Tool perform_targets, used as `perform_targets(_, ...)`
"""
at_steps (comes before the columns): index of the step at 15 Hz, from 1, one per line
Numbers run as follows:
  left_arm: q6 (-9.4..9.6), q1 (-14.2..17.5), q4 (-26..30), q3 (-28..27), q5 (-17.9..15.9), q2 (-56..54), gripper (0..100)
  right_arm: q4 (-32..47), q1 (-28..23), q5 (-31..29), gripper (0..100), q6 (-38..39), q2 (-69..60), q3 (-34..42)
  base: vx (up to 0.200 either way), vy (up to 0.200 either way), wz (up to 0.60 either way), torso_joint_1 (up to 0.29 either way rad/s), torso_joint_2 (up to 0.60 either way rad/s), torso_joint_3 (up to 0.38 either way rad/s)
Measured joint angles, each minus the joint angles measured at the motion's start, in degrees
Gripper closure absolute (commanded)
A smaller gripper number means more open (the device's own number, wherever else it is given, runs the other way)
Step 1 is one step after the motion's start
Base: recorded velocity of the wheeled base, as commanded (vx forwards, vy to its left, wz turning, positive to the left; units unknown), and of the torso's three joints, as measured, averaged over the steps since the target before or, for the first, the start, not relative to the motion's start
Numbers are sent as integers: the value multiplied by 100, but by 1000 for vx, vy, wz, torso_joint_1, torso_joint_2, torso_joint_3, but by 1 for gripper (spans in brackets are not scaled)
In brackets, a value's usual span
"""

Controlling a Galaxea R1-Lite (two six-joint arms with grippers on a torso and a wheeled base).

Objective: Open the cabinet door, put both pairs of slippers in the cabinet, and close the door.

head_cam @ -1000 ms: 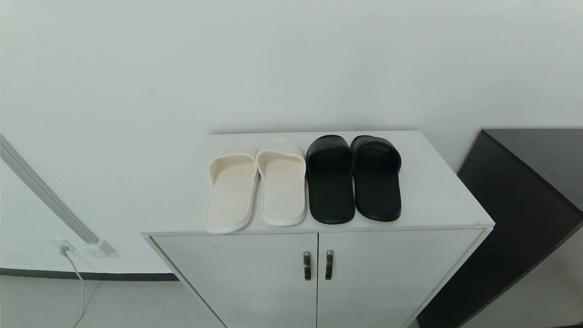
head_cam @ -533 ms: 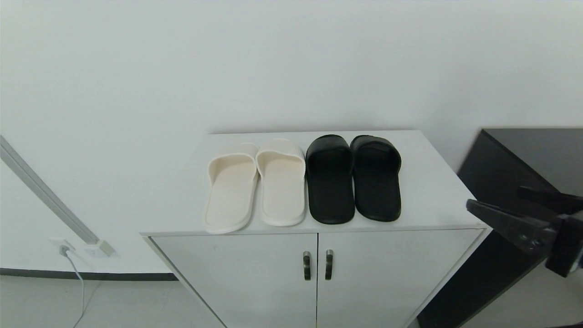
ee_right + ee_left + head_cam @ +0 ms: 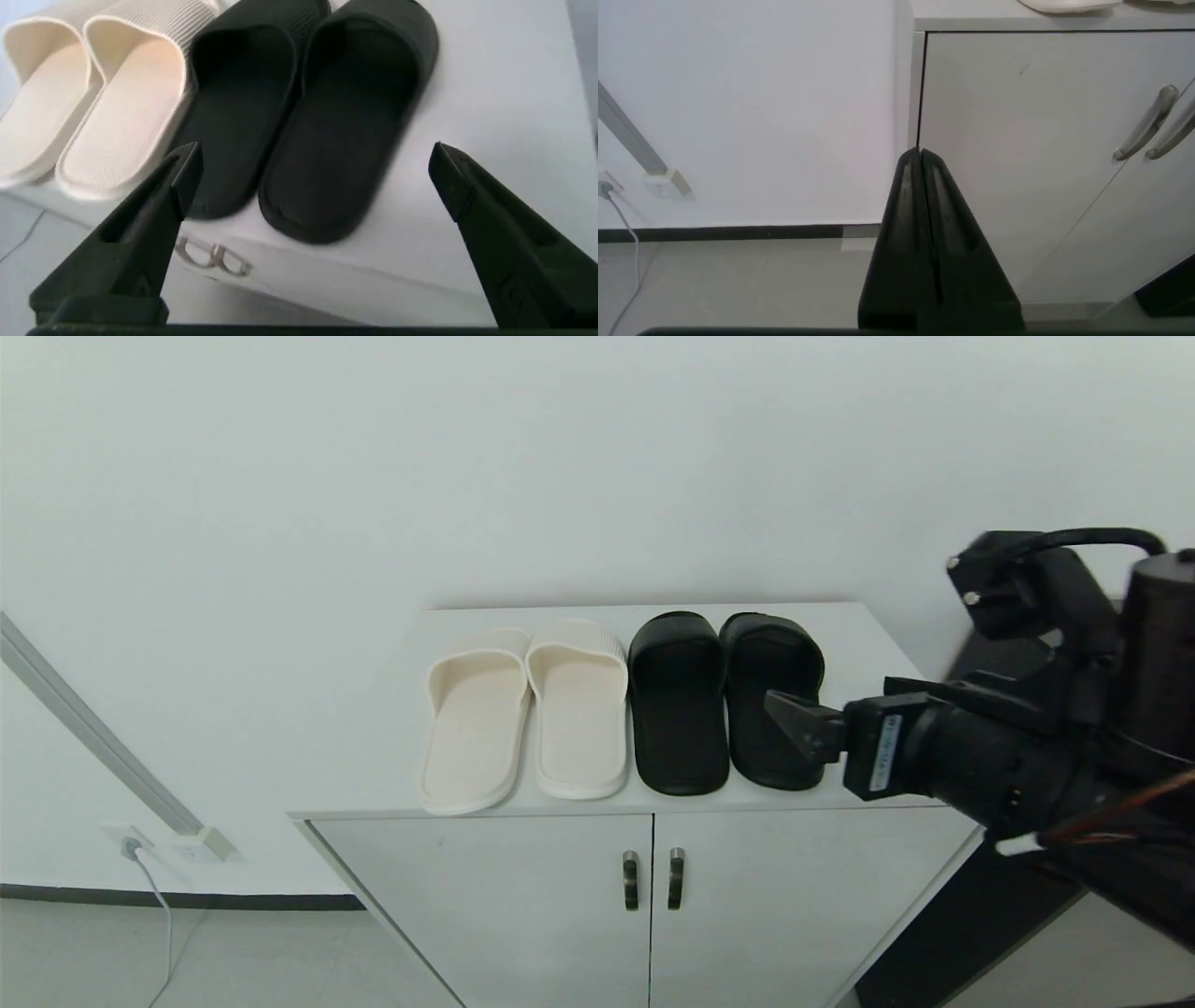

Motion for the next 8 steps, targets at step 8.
perform_targets(8, -10, 0, -2, -1, 0, 0, 100, -129, -358, -774, 0, 17, 1996, -1615, 0, 0, 0, 0, 0, 0)
